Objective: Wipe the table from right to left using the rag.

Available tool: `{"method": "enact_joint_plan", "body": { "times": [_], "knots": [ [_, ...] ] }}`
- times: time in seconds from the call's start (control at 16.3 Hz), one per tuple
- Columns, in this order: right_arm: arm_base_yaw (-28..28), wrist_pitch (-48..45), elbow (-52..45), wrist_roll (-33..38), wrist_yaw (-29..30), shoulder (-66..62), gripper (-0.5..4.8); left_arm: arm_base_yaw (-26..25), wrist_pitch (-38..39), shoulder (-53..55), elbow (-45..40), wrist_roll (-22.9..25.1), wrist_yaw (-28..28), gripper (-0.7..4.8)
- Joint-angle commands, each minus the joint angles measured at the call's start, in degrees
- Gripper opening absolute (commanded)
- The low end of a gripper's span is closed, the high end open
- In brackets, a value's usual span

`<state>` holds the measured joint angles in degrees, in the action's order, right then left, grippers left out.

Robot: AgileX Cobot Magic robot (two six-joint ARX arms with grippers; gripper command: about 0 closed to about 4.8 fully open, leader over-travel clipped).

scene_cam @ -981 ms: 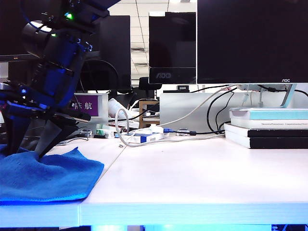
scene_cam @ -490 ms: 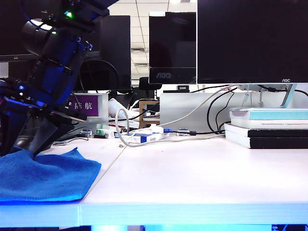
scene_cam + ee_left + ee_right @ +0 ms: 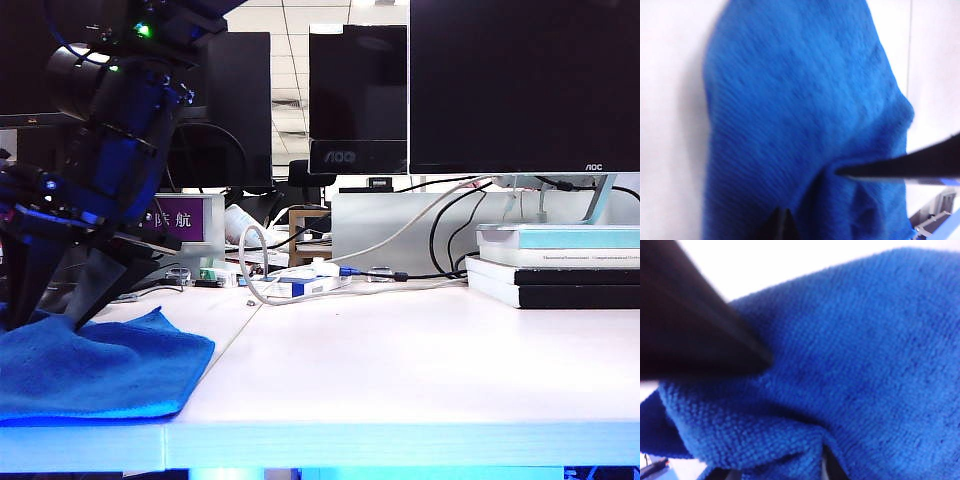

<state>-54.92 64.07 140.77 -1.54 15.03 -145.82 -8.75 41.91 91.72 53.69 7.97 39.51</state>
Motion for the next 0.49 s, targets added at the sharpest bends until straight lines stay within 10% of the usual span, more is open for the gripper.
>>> {"method": "enact_joint_plan", "body": {
  "times": [0.06,0.49],
  "knots": [
    [0.0,0.4,0.3,-0.7,0.4,1.3,2.03,0.0,-1.8,1.6,0.0,0.5,0.6,-0.06],
    [1.5,1.8,0.3,-0.7,3.4,2.0,2.03,0.0,-2.9,12.6,-0.2,2.5,7.8,-0.06]
  ]
}}
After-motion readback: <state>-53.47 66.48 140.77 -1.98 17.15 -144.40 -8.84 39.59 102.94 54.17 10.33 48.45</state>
